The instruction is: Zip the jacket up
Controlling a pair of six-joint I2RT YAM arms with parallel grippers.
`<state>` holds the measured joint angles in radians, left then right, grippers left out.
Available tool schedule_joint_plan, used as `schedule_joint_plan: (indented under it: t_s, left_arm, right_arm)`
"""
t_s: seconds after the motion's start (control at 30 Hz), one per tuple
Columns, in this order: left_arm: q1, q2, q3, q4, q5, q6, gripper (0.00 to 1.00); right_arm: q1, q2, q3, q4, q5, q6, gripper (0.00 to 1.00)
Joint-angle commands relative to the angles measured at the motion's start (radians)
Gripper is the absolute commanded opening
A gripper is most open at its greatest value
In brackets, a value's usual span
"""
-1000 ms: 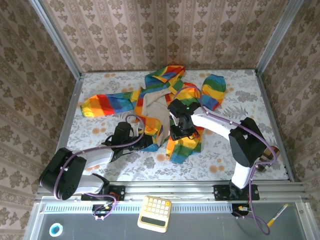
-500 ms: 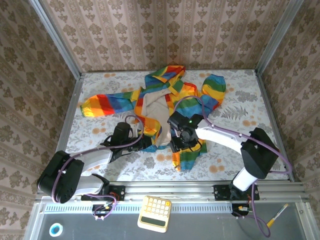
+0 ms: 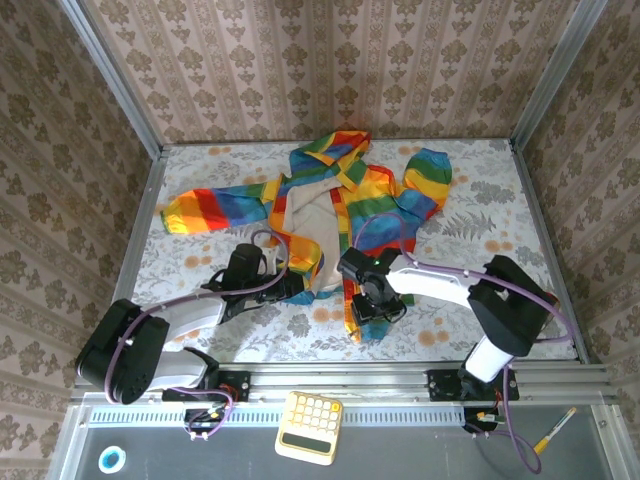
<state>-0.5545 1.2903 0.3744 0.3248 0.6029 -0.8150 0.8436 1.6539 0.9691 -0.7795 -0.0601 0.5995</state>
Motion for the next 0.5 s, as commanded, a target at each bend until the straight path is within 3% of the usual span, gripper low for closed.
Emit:
schedule_joint_plan:
  t_s: [0.0, 0.1, 0.2, 0.3, 0.47]
  left_arm:
    - [0.004, 0.004, 0.026, -0.013, 0.009, 0.021, 0.00]
    - [0.004, -0.006, 0.023, -0.020, 0.006, 0.022, 0.00]
    - [0.004, -0.022, 0.026, -0.035, 0.000, 0.025, 0.00]
    - [0.003, -0.043, 0.040, -0.059, -0.004, 0.033, 0.00]
    - [-0.023, -0.073, 0.096, -0.130, -0.037, 0.071, 0.00]
  right_arm:
    - [0.016, 0.045, -0.016, 0.032, -0.022, 0.017, 0.42]
    - [0.025, 0.012, -0.028, 0.043, -0.018, 0.010, 0.20]
    - [0.026, -0.069, -0.039, 0.051, 0.015, -0.006, 0.07]
    - [0.027, -0.156, -0.028, 0.049, 0.061, -0.041, 0.01]
    - [0.025, -0.256, -0.005, 0.093, 0.121, -0.116, 0.01]
